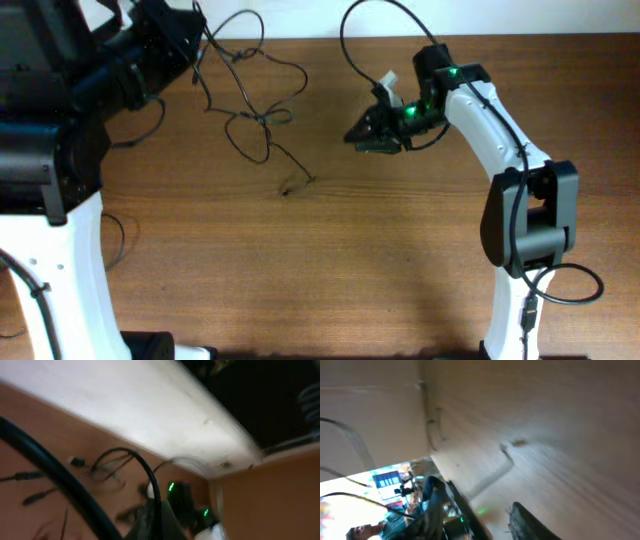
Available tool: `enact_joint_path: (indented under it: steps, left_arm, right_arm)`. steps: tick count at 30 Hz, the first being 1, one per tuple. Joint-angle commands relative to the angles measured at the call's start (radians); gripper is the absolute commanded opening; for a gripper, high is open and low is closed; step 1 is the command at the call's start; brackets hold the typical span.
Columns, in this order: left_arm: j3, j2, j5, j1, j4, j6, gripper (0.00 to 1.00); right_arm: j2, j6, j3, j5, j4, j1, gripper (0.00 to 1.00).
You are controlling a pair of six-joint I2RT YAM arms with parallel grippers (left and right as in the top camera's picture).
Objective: Untangle cables
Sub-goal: 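Pull the cable apart, left gripper left and right gripper right, then release the cables onto the table and raise both grippers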
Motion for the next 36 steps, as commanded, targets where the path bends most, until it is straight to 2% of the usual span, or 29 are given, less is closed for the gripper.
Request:
enact_joint_path:
  steps: [1, 2, 6, 10, 12, 14, 15, 16, 17, 19, 20, 26, 29, 33, 36]
  left_arm:
    - [0.004, 0.065, 0.238, 0.002, -0.069, 0.190, 0.00]
    - [0.004, 0.080, 0.293, 0.002, -0.084, 0.209, 0.00]
    - [0.004, 0.101, 0.340, 0.002, -0.108, 0.225, 0.00]
    - [0.004, 0.101, 0.422, 0.006, -0.062, 0.225, 0.00]
    - [0.004, 0.101, 0.450, 0.010, -0.051, 0.221, 0.00]
    - [0.004, 0.101, 0.503, 0.010, -0.051, 0.217, 0.00]
    - [0.004, 0.101, 0.512, 0.010, -0.050, 0.213, 0.00]
    - [0.004, 0.101, 0.512, 0.010, -0.050, 0.210, 0.00]
    - [0.004, 0.101, 0.511, 0.010, -0.049, 0.210, 0.00]
    - [0.004, 0.101, 0.447, 0.026, -0.047, 0.211, 0.00]
    - [0.004, 0.101, 0.346, 0.043, -0.052, 0.210, 0.00]
    - [0.004, 0.101, -0.181, 0.087, -0.118, 0.211, 0.00]
    - [0.004, 0.101, -0.311, 0.087, -0.153, 0.211, 0.01]
    - [0.004, 0.101, -0.429, 0.087, -0.179, 0.218, 0.04]
    - [0.004, 0.101, -0.459, 0.087, -0.197, 0.218, 0.08]
  right_arm:
    - [-0.044, -0.051, 0.059, -0.170, 0.085, 0.012, 0.69]
    - [-0.045, -0.045, 0.090, -0.169, 0.098, 0.016, 0.89]
    - [-0.048, -0.091, 0.200, -0.171, 0.099, 0.029, 0.95]
    - [-0.048, -0.233, 0.207, -0.234, 0.096, 0.063, 0.95]
    - [-0.048, -0.233, 0.207, -0.233, 0.107, 0.069, 0.89]
    - [-0.048, -0.231, 0.207, -0.232, 0.147, 0.068, 0.58]
    - [-0.048, -0.226, 0.207, -0.233, 0.164, 0.068, 0.47]
    - [-0.048, -0.203, 0.207, -0.227, 0.168, 0.068, 0.21]
    - [-0.048, -0.174, 0.207, -0.216, 0.167, 0.066, 0.04]
    - [-0.050, -0.063, 0.207, -0.127, 0.166, 0.046, 0.04]
    - [-0.060, -0.014, 0.207, -0.064, 0.149, 0.022, 0.04]
    - [-0.250, 0.082, 0.207, 0.613, -0.183, -0.116, 0.04]
    - [-0.348, 0.116, 0.207, 0.858, -0.330, -0.159, 0.04]
    - [-0.416, 0.140, 0.207, 0.978, -0.446, -0.253, 0.04]
    - [-0.422, 0.140, 0.207, 0.984, -0.508, -0.409, 0.04]
